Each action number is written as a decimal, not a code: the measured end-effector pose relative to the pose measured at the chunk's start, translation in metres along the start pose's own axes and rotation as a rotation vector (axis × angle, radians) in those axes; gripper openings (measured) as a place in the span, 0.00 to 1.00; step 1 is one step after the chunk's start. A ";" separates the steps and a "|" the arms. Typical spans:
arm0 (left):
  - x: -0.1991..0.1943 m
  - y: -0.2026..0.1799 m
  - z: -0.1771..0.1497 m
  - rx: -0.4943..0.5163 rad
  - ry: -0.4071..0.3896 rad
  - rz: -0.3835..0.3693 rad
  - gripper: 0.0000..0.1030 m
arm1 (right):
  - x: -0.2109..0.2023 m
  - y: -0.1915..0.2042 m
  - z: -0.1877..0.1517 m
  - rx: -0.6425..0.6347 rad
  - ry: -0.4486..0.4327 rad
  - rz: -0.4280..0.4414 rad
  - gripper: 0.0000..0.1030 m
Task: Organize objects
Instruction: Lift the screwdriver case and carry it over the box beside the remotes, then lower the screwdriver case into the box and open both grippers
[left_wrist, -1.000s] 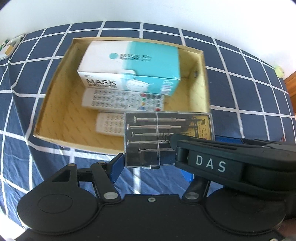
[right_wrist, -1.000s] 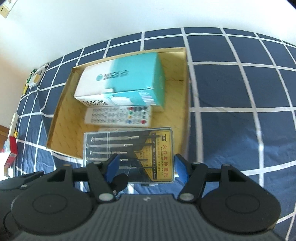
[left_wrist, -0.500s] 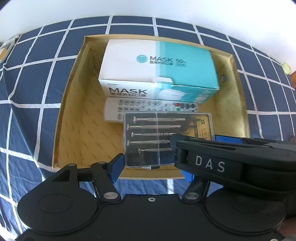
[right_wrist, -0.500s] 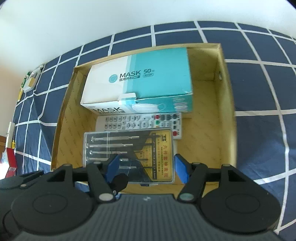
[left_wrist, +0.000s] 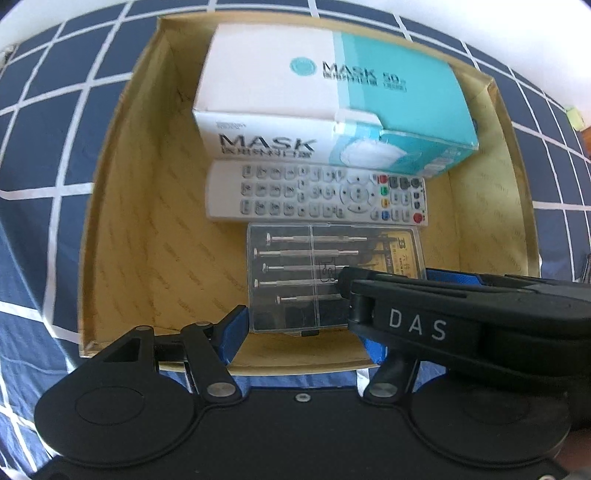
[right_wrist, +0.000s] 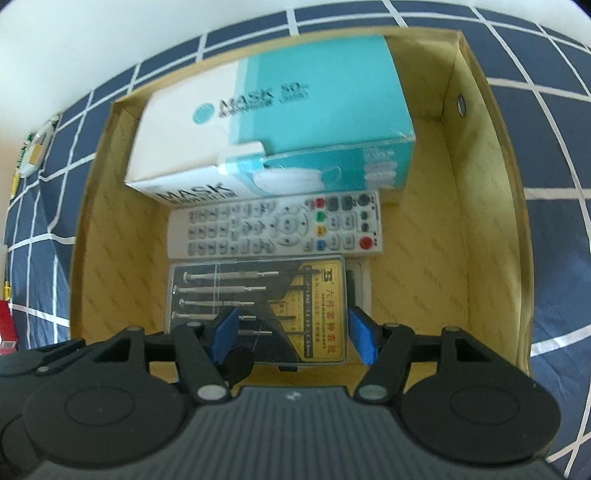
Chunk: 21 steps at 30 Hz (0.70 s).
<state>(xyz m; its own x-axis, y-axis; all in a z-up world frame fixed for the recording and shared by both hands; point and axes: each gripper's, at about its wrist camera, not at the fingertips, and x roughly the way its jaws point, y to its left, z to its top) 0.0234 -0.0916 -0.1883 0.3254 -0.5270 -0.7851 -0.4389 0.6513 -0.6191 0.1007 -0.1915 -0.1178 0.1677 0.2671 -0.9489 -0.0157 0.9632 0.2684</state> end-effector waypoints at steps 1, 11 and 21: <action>0.002 -0.001 0.000 0.011 0.001 0.002 0.61 | 0.002 -0.002 -0.001 0.003 0.005 -0.005 0.63; 0.023 0.001 0.004 0.033 0.054 -0.012 0.60 | 0.018 -0.019 -0.004 0.041 0.029 -0.015 0.63; 0.036 0.010 0.009 0.045 0.085 -0.015 0.61 | 0.026 -0.025 0.003 0.038 0.041 -0.020 0.63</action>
<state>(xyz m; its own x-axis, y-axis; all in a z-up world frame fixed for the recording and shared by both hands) 0.0386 -0.0988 -0.2230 0.2592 -0.5801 -0.7722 -0.3953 0.6658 -0.6328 0.1081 -0.2087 -0.1487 0.1266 0.2495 -0.9601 0.0246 0.9668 0.2544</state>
